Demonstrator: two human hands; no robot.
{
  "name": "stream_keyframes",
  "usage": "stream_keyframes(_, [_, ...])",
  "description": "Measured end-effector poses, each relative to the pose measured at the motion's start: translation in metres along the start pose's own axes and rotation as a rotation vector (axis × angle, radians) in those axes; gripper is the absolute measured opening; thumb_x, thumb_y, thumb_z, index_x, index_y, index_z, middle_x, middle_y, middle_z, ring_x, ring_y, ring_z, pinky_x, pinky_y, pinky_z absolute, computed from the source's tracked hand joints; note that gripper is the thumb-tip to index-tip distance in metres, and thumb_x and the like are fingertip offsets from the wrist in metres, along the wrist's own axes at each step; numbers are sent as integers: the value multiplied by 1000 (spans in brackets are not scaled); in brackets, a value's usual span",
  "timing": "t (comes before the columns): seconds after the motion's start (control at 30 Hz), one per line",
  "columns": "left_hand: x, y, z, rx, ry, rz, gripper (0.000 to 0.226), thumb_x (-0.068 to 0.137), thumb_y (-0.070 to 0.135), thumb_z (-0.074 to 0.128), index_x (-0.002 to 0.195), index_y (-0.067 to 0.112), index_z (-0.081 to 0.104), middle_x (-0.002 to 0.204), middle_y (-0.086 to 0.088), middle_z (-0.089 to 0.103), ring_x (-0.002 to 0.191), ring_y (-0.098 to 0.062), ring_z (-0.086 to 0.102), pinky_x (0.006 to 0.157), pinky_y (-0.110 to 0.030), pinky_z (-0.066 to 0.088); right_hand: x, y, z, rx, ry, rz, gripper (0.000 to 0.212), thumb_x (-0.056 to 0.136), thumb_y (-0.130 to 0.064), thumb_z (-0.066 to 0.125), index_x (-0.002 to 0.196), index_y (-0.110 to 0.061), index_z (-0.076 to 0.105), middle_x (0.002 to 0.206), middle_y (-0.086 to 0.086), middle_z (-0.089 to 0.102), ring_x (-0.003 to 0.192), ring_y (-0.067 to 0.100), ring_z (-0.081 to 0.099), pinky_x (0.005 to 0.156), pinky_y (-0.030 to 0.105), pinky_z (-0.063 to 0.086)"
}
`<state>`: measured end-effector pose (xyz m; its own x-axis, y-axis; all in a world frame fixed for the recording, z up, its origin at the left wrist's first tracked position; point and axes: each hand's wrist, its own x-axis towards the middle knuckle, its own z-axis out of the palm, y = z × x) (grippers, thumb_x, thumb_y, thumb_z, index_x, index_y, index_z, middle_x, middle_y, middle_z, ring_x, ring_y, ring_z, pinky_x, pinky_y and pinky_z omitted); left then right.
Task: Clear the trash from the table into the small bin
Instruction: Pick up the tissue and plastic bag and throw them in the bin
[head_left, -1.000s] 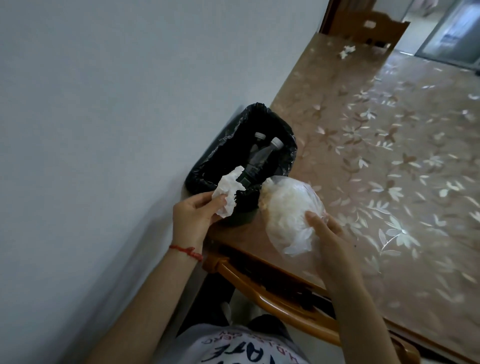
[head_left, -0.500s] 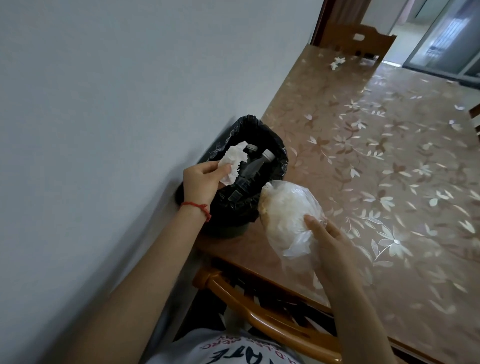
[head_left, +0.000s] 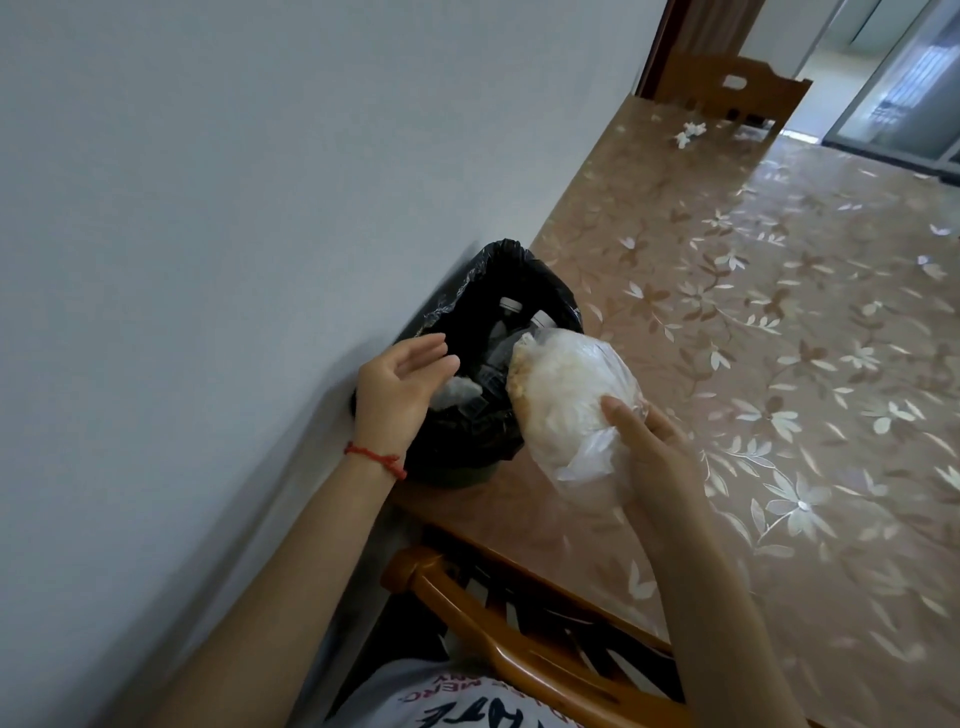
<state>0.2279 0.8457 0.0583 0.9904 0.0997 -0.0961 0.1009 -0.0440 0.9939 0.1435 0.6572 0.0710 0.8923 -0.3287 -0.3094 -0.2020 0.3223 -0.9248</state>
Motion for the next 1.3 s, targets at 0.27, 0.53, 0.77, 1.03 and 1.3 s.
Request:
stream_keyframes(0.27, [-41, -10, -31, -103, 16, -77, 19, 80, 11, 65, 93, 25, 66, 98, -2, 70, 98, -21, 66, 91, -38, 50, 37, -14, 47, -70, 7, -89, 17, 78, -21, 70, 78, -11, 57, 65, -2, 60, 62, 15, 56, 63, 30, 48])
stream_keyframes(0.53, [-56, -22, -48, -146, 42, -137, 20, 80, 7, 64, 86, 26, 67, 92, -1, 71, 95, -24, 66, 87, -37, 51, 56, -2, 87, -290, 33, -124, 27, 79, -28, 69, 77, -3, 59, 66, 4, 59, 56, 7, 57, 50, 17, 45])
stream_keyframes(0.77, [-59, -23, -51, -162, 34, -134, 18, 80, 8, 63, 87, 24, 66, 91, -2, 70, 93, -21, 67, 82, -28, 55, 53, 11, 91, -635, 44, -230, 54, 81, -42, 63, 127, -16, 51, 114, 0, 60, 106, 12, 56, 89, 24, 42])
stream_keyframes(1.03, [-62, -24, -45, -129, -26, -108, 17, 80, 10, 65, 88, 24, 67, 94, -5, 71, 95, -23, 66, 87, -36, 52, 25, 12, 65, -683, 44, -375, 48, 82, -35, 64, 126, -17, 53, 122, -2, 59, 110, 11, 55, 90, 24, 46])
stream_keyframes(1.3, [-74, -25, -28, 260, -234, 163, 21, 82, 21, 64, 102, 27, 64, 100, 12, 65, 96, -2, 61, 85, -12, 47, -21, 33, 13, -1107, 111, -483, 52, 86, -38, 57, 132, -16, 46, 138, 2, 46, 127, 18, 41, 102, 29, 31])
